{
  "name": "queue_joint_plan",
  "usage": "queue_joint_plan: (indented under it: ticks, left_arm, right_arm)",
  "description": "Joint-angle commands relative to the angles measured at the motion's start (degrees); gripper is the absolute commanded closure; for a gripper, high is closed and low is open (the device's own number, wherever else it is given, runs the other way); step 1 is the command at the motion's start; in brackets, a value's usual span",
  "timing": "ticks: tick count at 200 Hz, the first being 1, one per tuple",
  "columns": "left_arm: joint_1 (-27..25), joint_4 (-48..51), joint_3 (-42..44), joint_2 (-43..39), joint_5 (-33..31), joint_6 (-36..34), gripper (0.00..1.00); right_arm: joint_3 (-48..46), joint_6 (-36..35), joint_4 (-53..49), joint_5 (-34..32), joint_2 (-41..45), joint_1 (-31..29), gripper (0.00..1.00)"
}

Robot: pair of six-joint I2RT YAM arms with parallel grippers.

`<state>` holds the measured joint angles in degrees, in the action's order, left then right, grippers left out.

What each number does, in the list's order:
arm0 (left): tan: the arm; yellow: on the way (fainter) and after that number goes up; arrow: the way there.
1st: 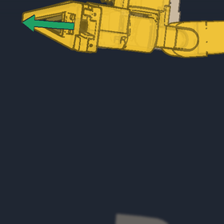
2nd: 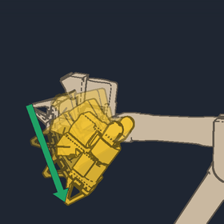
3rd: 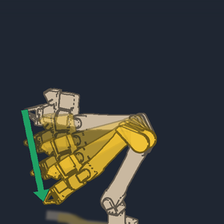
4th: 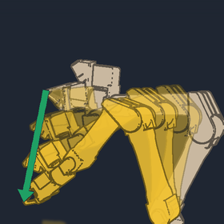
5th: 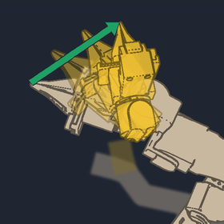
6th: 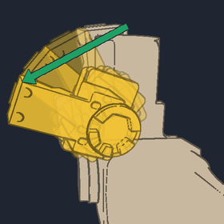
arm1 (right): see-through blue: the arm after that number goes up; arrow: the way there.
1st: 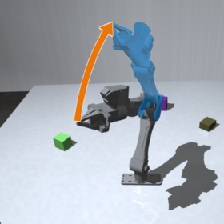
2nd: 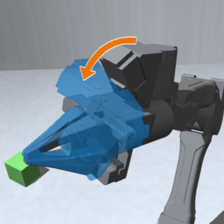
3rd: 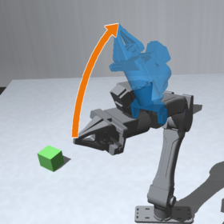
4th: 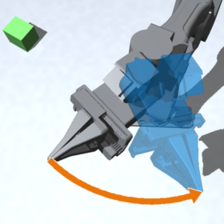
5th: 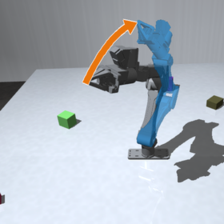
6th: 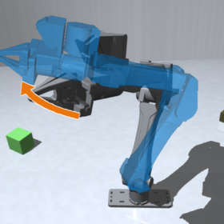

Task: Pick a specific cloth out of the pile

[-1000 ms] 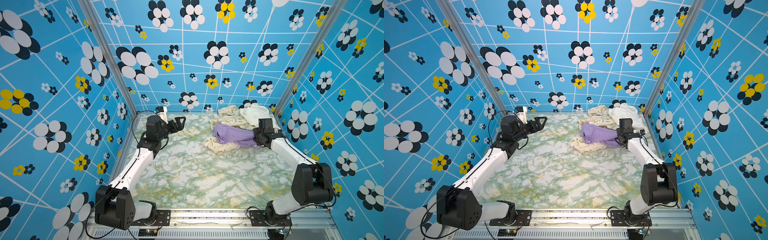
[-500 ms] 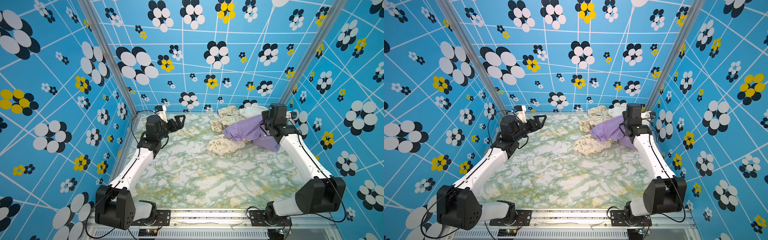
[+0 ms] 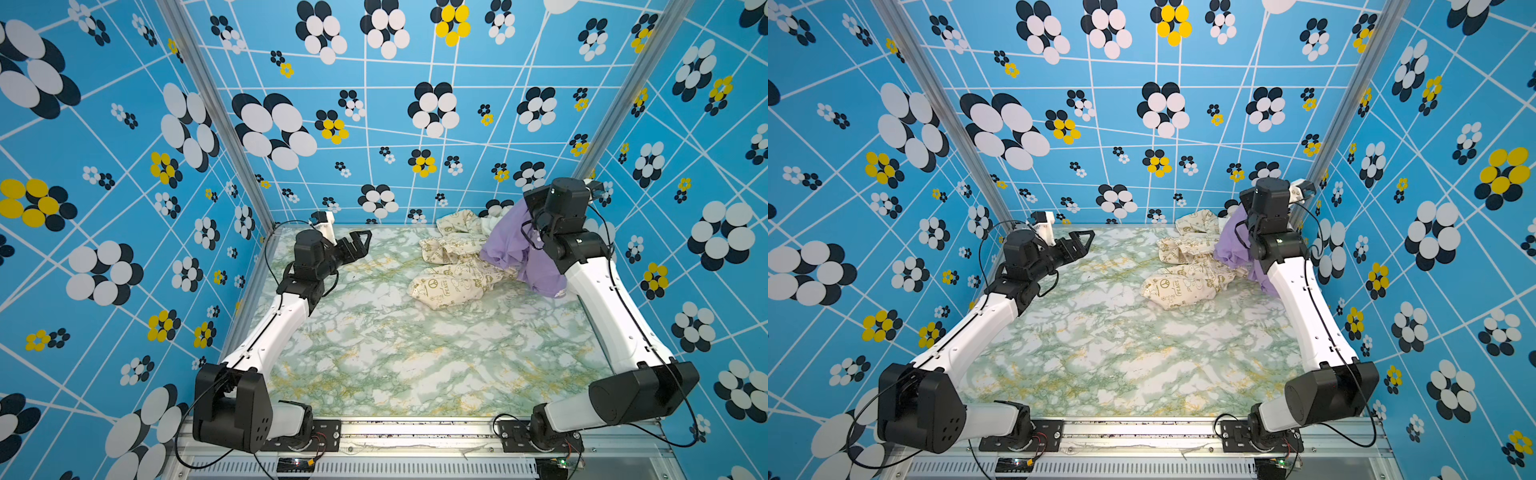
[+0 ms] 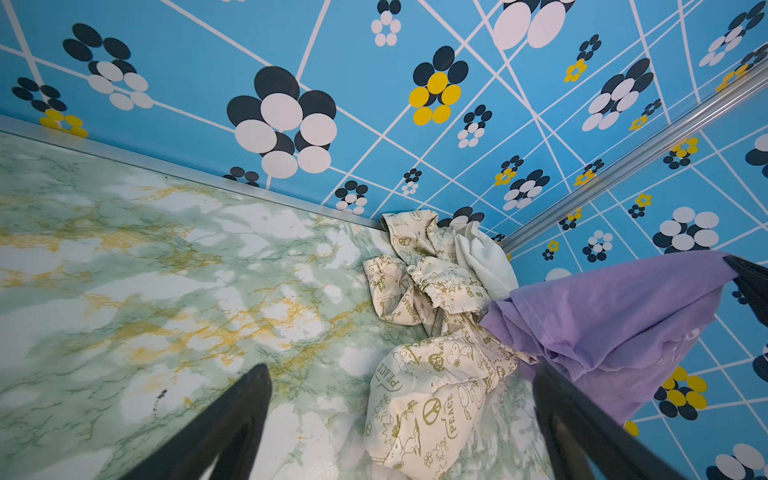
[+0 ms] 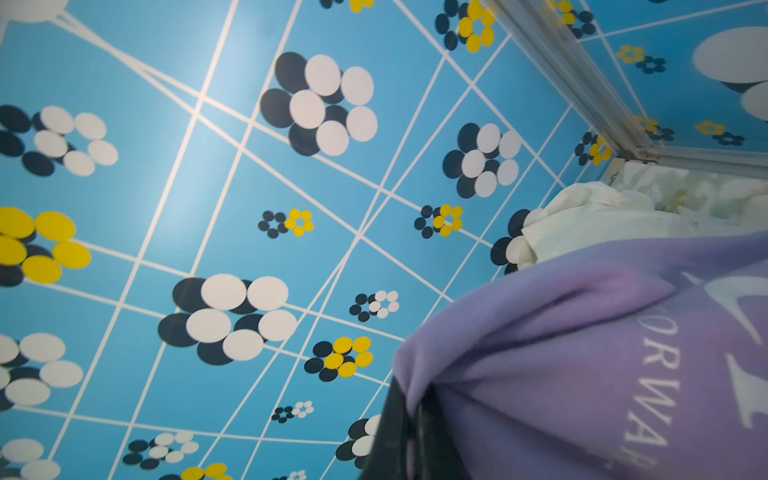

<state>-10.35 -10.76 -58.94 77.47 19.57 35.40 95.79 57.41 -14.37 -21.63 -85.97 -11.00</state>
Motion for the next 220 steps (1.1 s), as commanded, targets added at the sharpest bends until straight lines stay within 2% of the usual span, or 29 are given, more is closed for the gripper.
queue_joint_plan:
  ticks: [1,42,80,93,105,128,145,168,220]
  left_arm:
    - [0.3,-0.9,-1.3,0.0,0.9,-0.2,0.01]
    - [0.4,-0.5,-1.0,-0.9,0.7,-0.3,0.01]
    - [0.4,-0.2,0.0,-2.3,0.7,-0.8,0.01]
    - [0.4,-0.3,0.5,-2.6,0.7,-1.0,0.01]
    - [0.4,-0.3,0.7,-2.8,0.7,-1.2,0.01]
    - [0.4,0.3,0.4,-2.8,0.7,-1.6,0.01]
    - [0.2,1.6,-0.4,-2.5,0.6,-2.5,0.01]
    - [-0.4,6.8,-3.1,-0.5,0.4,-4.2,0.01]
    - [-3.2,18.6,-11.9,8.2,3.3,-6.5,0.02]
  right_arm:
    - [5.4,-10.1,2.5,2.8,-2.7,-2.9,1.0]
    - [16.7,-22.9,-4.3,10.6,-11.4,-9.5,1.0]
    - [25.9,-31.8,-18.3,24.0,-21.3,-14.1,0.98]
    - [28.8,-34.2,-24.4,29.2,-24.8,-15.2,0.9]
    - [32.2,-37.0,-31.0,32.6,-28.1,-16.3,0.72]
    - [40.7,-43.7,-44.0,30.4,-33.6,-18.7,0.41]
    - [44.8,-45.1,-47.7,28.2,-35.4,-19.0,0.3]
    - [44.7,-45.9,-45.4,24.6,-34.1,-19.0,0.24]
    - [41.4,-46.4,-39.1,20.2,-30.7,-18.7,0.22]
